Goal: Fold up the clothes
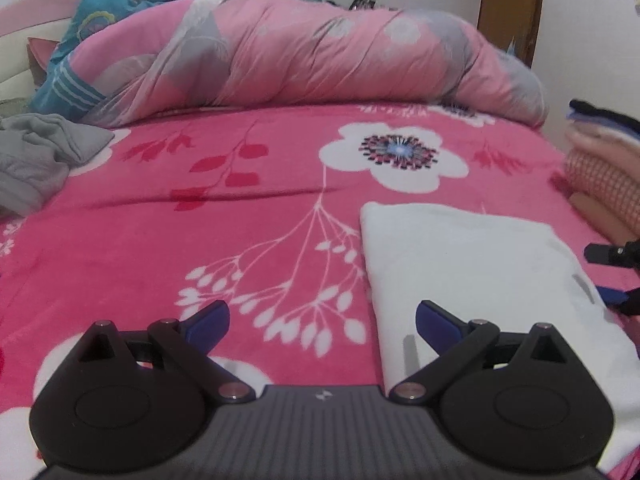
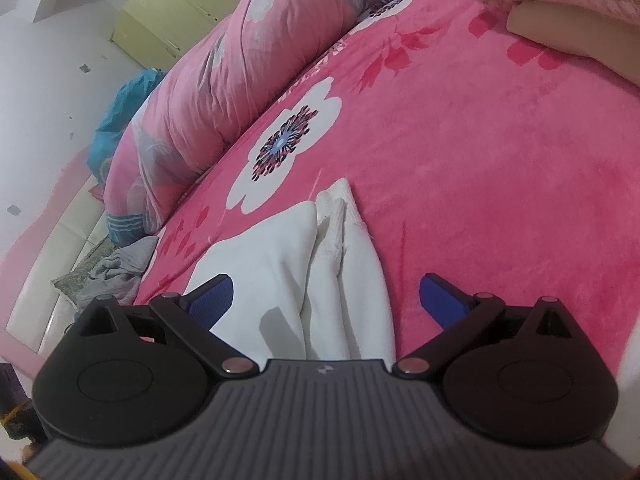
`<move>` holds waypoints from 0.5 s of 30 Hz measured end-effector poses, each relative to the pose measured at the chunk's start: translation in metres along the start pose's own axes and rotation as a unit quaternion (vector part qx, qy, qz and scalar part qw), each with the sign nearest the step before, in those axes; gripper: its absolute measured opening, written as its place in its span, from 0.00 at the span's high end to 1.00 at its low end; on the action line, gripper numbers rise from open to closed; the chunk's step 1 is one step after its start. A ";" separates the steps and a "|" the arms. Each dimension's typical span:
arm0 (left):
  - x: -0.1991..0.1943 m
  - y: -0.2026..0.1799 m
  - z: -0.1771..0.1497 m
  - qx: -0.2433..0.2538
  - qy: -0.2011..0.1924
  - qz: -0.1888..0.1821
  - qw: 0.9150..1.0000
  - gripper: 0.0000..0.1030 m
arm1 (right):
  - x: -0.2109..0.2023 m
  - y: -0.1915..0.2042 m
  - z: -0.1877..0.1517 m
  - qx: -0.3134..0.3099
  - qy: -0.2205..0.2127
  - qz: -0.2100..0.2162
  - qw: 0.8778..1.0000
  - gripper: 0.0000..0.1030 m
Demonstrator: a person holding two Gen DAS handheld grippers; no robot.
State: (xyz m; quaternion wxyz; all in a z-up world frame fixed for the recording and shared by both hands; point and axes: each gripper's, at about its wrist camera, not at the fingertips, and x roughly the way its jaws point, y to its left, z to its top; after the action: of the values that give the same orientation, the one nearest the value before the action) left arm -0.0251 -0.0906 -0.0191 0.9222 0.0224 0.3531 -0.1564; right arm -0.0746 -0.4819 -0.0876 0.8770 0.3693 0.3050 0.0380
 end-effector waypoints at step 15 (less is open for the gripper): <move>0.000 0.010 -0.010 -0.041 -0.042 -0.136 0.989 0.00 | -0.007 0.001 -0.007 -0.017 0.008 0.020 1.000 0.03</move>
State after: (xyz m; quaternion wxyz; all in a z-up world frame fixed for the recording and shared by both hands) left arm -0.0282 -0.0800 -0.0275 0.9066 -0.0705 0.3200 -0.2660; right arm -0.0840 -0.4789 -0.0875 0.8798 0.3603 0.3037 0.0633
